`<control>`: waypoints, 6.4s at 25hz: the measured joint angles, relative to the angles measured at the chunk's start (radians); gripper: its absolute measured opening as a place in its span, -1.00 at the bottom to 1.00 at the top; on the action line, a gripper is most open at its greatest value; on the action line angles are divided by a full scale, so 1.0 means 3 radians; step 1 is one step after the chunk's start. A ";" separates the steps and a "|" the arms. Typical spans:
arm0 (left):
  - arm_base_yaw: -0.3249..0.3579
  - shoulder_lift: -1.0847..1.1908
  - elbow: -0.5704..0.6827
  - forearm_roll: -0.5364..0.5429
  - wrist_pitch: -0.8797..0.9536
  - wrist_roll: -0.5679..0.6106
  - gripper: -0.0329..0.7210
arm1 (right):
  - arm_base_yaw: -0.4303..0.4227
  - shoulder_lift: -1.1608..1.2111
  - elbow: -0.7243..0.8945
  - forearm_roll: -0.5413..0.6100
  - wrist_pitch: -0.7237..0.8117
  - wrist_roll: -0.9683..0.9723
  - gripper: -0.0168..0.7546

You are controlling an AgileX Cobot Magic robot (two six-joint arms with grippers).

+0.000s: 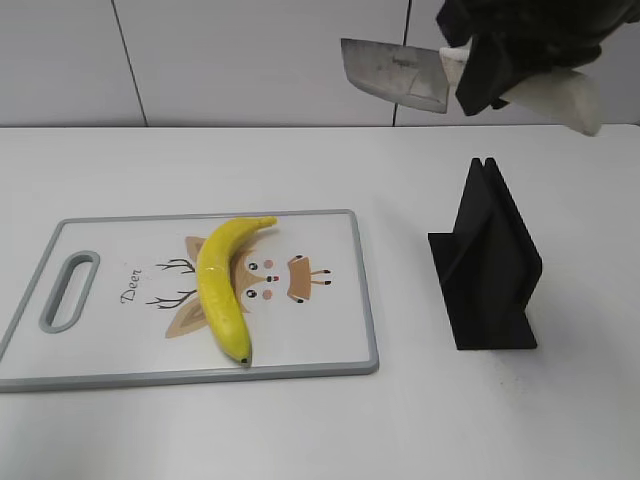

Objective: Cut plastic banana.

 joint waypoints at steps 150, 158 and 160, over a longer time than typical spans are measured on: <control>0.0888 -0.3619 0.2105 -0.0054 -0.0412 -0.0005 0.48 | -0.0714 -0.5099 0.3466 -0.0200 -0.0582 -0.0465 0.47; 0.0888 -0.3619 0.2105 -0.0054 -0.0412 -0.0005 0.43 | -0.1381 -0.5099 0.3466 -0.0200 -0.0582 -0.0465 0.47; 0.0888 -0.3619 0.2105 -0.0054 -0.0412 -0.0005 0.42 | -0.1417 -0.5099 0.3466 -0.0200 -0.0582 -0.0465 0.47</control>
